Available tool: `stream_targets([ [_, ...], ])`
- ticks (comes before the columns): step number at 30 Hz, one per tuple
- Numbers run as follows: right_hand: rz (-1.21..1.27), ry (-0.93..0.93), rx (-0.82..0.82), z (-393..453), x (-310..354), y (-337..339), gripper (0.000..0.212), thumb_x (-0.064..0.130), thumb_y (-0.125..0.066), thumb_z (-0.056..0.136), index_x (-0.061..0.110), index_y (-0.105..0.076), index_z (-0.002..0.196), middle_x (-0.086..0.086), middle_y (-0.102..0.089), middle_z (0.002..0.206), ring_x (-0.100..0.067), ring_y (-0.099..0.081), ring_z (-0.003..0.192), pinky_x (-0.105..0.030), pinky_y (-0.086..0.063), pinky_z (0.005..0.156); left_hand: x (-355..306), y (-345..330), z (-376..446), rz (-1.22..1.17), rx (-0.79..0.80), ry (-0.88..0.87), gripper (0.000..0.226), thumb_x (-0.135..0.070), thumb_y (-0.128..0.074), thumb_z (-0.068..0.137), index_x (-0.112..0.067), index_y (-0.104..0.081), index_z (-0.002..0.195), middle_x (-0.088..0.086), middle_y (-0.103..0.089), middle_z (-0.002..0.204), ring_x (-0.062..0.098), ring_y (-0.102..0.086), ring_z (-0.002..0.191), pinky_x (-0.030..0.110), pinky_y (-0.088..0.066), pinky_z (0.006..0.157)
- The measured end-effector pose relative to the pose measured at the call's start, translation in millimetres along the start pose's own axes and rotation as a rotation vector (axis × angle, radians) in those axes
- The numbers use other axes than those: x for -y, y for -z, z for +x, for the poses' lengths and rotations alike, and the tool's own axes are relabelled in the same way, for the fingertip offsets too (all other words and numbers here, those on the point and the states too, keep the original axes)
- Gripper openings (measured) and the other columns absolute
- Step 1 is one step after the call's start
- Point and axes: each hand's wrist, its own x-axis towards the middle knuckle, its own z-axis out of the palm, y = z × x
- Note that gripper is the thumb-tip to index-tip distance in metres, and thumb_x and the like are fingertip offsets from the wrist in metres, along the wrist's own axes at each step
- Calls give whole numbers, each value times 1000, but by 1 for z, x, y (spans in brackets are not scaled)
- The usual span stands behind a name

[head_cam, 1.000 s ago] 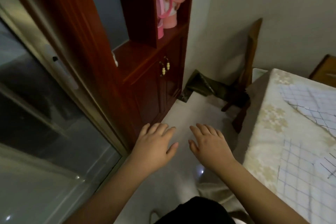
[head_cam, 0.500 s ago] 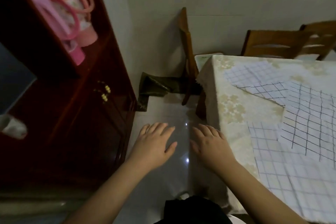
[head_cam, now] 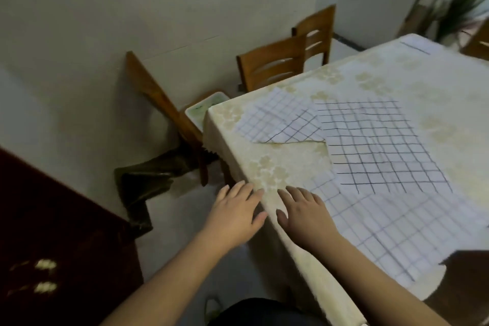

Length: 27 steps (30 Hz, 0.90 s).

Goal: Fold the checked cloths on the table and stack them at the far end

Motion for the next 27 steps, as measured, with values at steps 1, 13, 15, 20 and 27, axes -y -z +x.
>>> stream_targets([
  [1,7,-35,-3,5,-3,3,50,42,-54,90,19,-55,134,-4,-58,135,-26,-53,125,-42,-41,102,1,3,15,8,2,-43,60,-53,-28,98,-28,-24,152,-4,-22,160,17,-13,148,40,-10,120],
  [13,85,-493,-30,63,15,9,54,44,-34,100,25,-26,151,4,-30,157,-17,-25,144,-36,-18,116,70,17,138,60,62,-452,67,-59,-13,94,-30,-20,153,-3,-18,162,16,-13,148,40,-11,120],
  [15,111,-547,-28,66,20,6,55,43,-34,101,26,-25,151,4,-28,158,-17,-24,145,-36,-17,117,75,19,152,52,56,-500,83,-63,2,80,-30,-21,153,-4,-21,161,15,-16,147,39,-14,120],
  [20,134,-664,5,68,12,-2,55,44,-30,102,26,-20,153,5,-24,159,-16,-21,146,-37,-15,118,67,14,191,18,56,-588,80,-62,-1,82,-30,-24,152,-5,-24,160,14,-18,147,36,-16,119],
  [27,174,-794,20,98,-41,-15,58,46,-29,101,30,-13,154,4,-19,161,-19,-16,148,-45,-5,120,33,14,245,54,80,-686,74,-57,-2,87,-29,-25,152,-4,-25,159,13,-19,146,37,-14,120],
])
